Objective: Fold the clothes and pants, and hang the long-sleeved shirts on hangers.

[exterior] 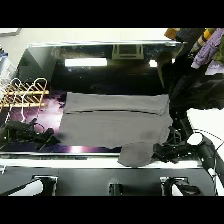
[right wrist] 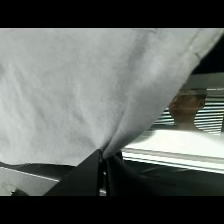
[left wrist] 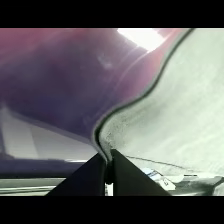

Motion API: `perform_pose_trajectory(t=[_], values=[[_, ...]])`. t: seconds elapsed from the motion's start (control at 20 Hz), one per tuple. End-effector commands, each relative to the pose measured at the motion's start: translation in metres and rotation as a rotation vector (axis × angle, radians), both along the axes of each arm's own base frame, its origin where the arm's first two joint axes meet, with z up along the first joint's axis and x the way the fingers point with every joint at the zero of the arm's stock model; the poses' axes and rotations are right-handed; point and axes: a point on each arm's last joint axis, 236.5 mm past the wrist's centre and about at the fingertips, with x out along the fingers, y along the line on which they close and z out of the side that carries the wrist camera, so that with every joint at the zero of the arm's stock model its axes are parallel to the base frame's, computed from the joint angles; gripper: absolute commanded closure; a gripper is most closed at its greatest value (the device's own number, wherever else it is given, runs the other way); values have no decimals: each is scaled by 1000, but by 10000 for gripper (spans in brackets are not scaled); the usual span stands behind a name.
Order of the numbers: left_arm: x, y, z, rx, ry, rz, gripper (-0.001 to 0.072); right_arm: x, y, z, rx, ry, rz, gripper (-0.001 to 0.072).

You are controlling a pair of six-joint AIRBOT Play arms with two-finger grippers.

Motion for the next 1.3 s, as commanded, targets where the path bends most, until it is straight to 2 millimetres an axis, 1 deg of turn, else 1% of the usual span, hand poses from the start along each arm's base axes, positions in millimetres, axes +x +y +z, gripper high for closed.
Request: perform_pose_trajectory(t=[0.0, 0.1, 0.2, 0.3, 0.4, 0.5, 0.55, 0.6, 0.65, 0.7, 0.8, 0.95, 1.05, 1.15, 1.25], values=[[4, 3, 0, 14, -11, 6, 692, 5, 0, 7, 0, -27, 12, 671], [3, 0, 10, 3, -16, -10, 693, 8, 0, 22, 1, -57, 18, 671], [-8, 0, 23, 19, 7, -6, 694, 2, 2, 38, 4, -63, 17, 671], [-22, 9, 38, 92, 24, -13, 693, -12, 4, 52, 7, -62, 16, 671], [-40, 25, 52, 207, 47, -5, 693, -30, 7, 66, 10, -64, 22, 671], [-43, 30, 68, 265, -3, -6, 693, -46, 10, 80, 7, -85, 15, 671], [-39, 27, 74, 264, -31, 3, 693, -49, 13, 86, 11, -113, -1, 672], [-33, 22, 77, 246, -56, 13, 694, -46, 15, 91, 18, -154, -18, 672], [-24, 16, 80, 223, -93, 23, 693, -38, 17, 94, 25, -199, -37, 672], [-11, 15, 84, 219, -136, 34, 693, -27, 17, 95, 25, -233, -58, 672], [13, 22, 94, 251, -205, 54, 693, 8, 11, 96, 12, -310, -86, 672], [49, 35, 105, 289, -266, 57, 693, 69, -1, 95, -9, -364, -87, 672], [71, 40, 106, 293, -277, 43, 693, 107, -7, 94, -17, -382, -70, 672], [96, 41, 105, 297, -296, 25, 693, 141, -14, 95, -26, -396, -65, 672], [122, 38, 104, 299, -311, -6, 693, 169, -20, 96, -38, -418, -82, 672]])
